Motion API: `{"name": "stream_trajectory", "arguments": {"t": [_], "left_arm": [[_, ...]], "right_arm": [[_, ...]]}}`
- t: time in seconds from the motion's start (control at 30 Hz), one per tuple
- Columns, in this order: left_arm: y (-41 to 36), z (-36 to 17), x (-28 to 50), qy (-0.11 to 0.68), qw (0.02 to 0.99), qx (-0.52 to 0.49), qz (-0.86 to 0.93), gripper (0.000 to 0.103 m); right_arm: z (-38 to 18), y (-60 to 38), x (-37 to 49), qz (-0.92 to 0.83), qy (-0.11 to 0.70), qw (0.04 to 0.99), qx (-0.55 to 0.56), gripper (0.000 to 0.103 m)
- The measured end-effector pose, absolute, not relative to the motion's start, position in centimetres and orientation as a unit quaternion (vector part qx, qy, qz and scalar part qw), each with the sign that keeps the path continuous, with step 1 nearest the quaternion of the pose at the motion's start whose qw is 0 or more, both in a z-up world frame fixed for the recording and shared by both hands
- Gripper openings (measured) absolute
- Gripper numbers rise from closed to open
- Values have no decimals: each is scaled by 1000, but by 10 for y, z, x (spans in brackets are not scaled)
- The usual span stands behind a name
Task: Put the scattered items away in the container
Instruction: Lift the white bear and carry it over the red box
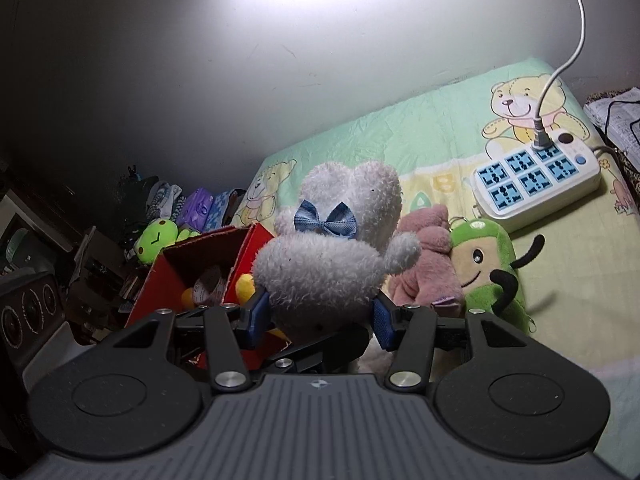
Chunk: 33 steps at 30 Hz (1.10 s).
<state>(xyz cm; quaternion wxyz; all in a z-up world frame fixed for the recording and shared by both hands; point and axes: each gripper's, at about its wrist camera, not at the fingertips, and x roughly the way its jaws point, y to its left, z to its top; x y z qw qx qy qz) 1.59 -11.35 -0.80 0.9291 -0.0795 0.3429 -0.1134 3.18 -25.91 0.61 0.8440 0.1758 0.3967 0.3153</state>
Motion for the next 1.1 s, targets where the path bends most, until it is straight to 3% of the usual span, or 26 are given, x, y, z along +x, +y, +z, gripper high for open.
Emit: {"name": "stream_trajectory", "arguments": {"t": [0.5,1.1], "left_arm": [[42,19,-23,305,948,-96,4,64],[192,-45,-24,380,917,-111,60,65]], "right_arm": [[19,-98,29,412,348,827,158,55],[-44,41,41,421,434,771,199,55]]}}
